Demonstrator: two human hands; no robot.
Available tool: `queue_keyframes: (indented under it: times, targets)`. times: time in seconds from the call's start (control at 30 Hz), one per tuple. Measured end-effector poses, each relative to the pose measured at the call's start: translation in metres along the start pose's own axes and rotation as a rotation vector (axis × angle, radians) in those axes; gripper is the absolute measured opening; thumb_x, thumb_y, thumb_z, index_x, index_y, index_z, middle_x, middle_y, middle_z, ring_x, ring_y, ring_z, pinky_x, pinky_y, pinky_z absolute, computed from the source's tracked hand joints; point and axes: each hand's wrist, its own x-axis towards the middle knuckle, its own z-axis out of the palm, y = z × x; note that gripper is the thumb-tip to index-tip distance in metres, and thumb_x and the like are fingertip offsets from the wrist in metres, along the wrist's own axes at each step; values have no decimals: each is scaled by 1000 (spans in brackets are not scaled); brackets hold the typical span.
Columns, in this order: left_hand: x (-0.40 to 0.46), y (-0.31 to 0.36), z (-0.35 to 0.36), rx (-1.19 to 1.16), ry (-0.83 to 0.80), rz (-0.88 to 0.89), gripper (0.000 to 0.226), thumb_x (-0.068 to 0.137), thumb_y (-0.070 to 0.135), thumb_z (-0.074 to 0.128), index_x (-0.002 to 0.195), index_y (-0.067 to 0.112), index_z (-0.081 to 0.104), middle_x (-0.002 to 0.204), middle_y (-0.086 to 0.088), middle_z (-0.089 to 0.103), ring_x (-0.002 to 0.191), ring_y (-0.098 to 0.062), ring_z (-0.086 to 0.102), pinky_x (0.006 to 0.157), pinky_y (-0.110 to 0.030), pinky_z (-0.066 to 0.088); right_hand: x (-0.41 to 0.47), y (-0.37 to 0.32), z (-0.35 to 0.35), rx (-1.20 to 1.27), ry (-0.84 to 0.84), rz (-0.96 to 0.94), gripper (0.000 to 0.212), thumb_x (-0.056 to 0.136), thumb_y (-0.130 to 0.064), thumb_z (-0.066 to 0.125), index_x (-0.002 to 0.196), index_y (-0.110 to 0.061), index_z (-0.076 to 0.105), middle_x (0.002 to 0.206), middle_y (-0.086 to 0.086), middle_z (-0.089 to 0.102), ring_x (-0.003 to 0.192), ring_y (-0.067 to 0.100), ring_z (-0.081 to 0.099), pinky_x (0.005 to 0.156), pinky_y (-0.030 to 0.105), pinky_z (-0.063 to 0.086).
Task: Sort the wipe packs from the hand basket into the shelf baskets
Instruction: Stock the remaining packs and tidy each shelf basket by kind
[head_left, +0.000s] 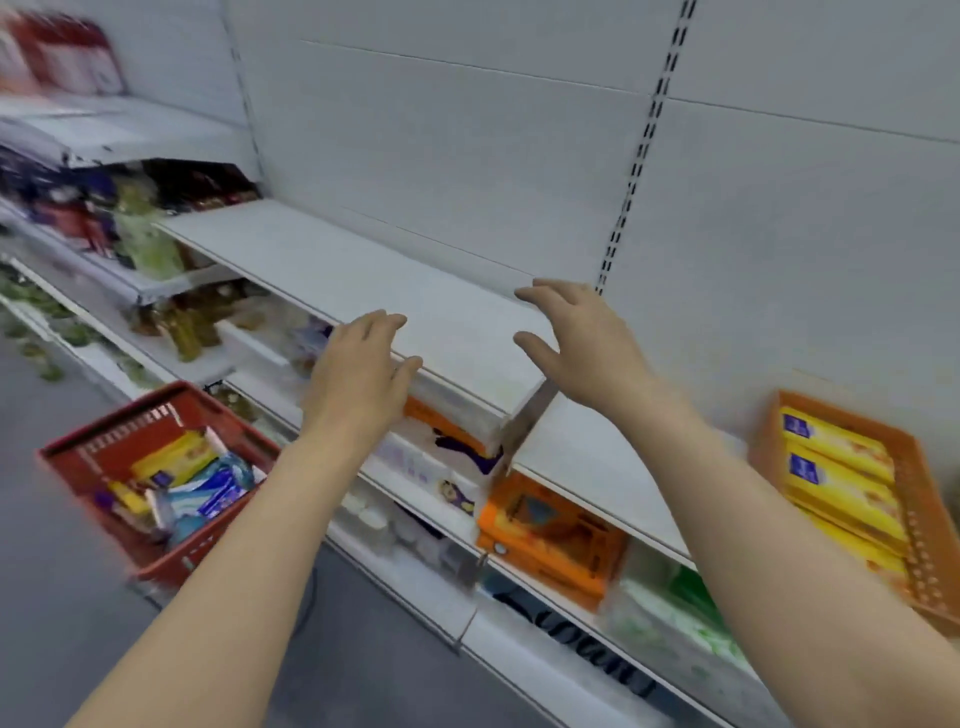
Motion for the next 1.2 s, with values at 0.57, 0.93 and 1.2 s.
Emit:
queue_keyframes:
  times: [0.57,0.93,1.2]
  targets:
    - [-35,-402,-26,101,-144,-415,49,83,26,74,128,14,60,135,-10,57,126,-31,48,105,-39,34,144,-274,314,265,-412,-125,50,94,-33,59,141,-19,49,146,4,45,134,22,43,104,37,41]
    - [12,-614,55,69,-522,-637,49,86,31,72,128,9,60,129,-16,59,120,-36,52,103,-44,40,222,-325,576,325,-1076,143,47,94,-36,60,135,-15,54,133,12,56,122,30,54,96,37,46]
    - [36,-703,110,-70,-776,-637,44,88,31,68,128,14,58,120,-13,61,105,-35,59,86,-42,47,181,-340,686,380,-1146,713,40,88,-33,69,120,-10,62,121,14,65,112,31,61,76,26,39]
